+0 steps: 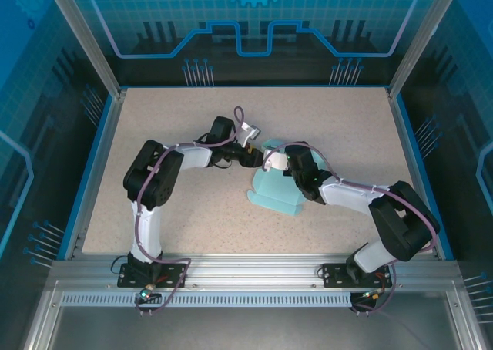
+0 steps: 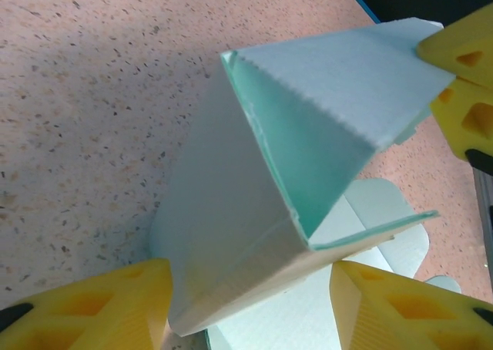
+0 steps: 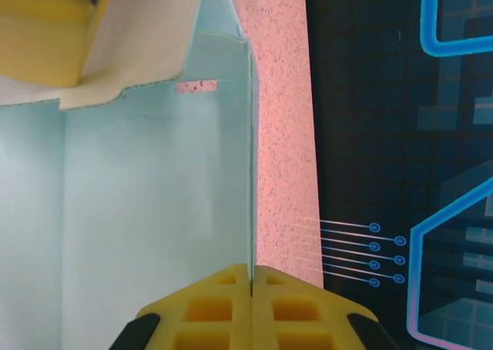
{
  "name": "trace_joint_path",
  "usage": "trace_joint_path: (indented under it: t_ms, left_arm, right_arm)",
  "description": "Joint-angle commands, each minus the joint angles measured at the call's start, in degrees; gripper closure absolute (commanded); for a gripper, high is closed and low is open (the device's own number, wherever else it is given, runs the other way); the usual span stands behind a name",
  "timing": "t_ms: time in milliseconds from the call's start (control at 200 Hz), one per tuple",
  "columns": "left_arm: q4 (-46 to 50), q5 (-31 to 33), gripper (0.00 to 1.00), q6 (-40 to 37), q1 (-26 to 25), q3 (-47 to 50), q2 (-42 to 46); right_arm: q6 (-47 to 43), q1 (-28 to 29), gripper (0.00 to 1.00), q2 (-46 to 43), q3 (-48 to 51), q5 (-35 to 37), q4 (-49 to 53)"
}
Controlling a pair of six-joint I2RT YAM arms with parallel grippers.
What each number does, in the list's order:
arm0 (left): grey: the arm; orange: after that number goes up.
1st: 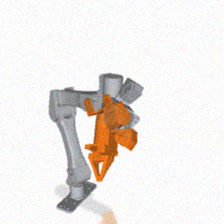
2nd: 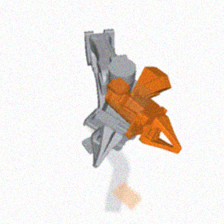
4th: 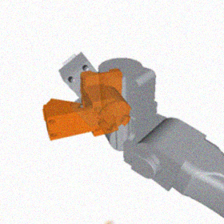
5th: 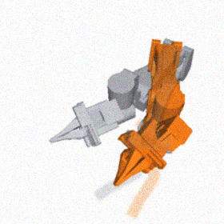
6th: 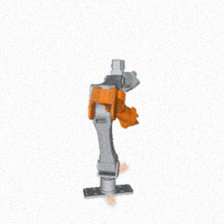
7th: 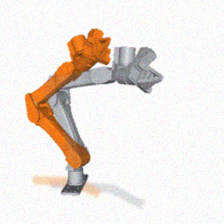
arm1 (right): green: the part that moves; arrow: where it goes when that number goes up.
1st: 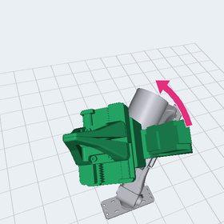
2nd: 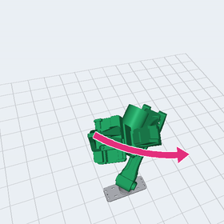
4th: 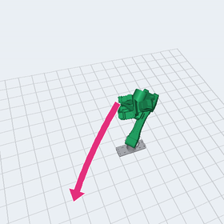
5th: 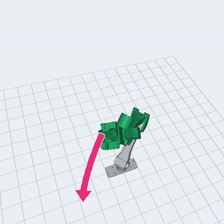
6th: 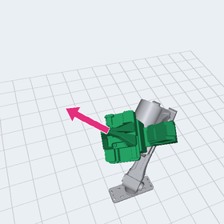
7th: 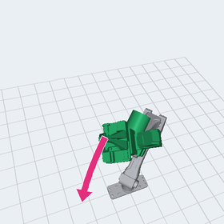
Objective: Fold the paper box
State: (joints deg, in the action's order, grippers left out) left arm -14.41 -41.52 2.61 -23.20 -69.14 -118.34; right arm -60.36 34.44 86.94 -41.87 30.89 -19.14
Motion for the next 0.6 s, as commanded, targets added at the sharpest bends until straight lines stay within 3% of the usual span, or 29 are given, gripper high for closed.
trace_joint_path:
  t_ms: [0,150,390,595]
  left_arm:
    - [-3.3,4.5,0.42,2.4,-0.9,0.6,0.9]
    - [-3.7,9.2,0.40,3.8,-2.2,0.4,0.9]
    - [-7.4,10.9,0.37,5.1,-2.9,2.3,1.7]
    - [-12.0,12.7,0.47,5.2,-3.9,5.5,2.9]
  right_arm:
    - [1.5,0.3,1.00,0.7,-1.5,-0.9,1.8]
    - [2.1,0.5,1.00,1.0,-1.5,-1.4,2.3]
    - [2.9,0.2,1.00,1.0,-1.8,-1.9,3.3]
    - [4.8,-0.3,1.00,0.5,-2.6,-3.0,5.7]
